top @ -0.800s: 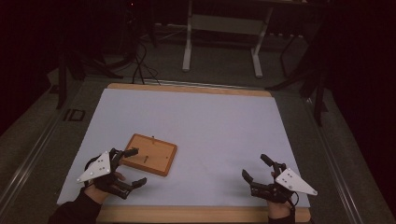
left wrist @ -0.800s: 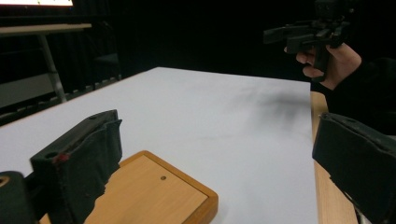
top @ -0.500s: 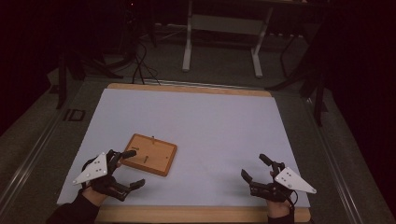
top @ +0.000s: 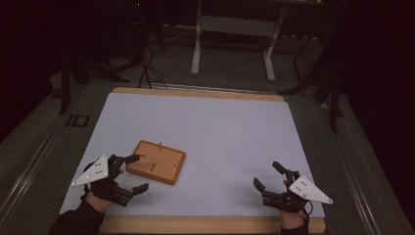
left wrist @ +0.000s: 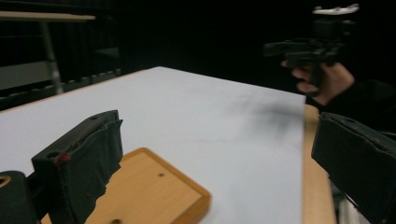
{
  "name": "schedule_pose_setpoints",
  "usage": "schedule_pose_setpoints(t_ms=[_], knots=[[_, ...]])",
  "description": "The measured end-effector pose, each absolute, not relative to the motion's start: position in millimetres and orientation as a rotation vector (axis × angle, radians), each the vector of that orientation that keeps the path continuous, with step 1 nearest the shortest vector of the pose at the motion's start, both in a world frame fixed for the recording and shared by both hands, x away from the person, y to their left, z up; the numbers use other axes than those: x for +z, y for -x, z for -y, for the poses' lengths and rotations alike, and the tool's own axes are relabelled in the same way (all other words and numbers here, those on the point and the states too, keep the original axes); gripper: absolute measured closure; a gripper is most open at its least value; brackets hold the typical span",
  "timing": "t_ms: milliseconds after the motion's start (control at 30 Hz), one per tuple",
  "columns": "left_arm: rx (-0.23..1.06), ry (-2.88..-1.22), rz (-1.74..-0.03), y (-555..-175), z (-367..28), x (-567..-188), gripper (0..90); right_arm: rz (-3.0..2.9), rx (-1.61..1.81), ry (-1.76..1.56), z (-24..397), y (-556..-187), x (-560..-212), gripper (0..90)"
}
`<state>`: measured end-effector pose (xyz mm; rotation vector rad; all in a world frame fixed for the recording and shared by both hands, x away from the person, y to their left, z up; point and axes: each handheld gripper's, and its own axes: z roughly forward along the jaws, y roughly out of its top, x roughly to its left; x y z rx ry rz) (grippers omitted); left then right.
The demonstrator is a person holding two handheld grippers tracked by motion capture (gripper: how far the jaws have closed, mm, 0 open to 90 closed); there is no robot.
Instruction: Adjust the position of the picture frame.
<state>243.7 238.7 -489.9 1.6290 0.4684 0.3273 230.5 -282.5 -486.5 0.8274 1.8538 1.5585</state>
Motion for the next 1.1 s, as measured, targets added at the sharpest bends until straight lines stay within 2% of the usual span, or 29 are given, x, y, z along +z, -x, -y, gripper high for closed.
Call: schedule_pose_setpoints(t_ms=[333,667,1100], knots=[[0.369,-1.664,-0.522,-273.6,-240.1,-493.6,2.7,-1.863,1.563,-0.823,279.8,-232.0,-486.1,13.2],[0.398,-1.725,-0.578,-302.7,-233.6,-503.8,6.9,-1.866,1.565,-0.824,278.7,-231.7,-486.2,13.2],[0.365,-1.845,-0.667,-331.2,-219.1,-517.5,20.9,-1.882,1.567,-0.824,277.2,-233.4,-487.8,13.2]])
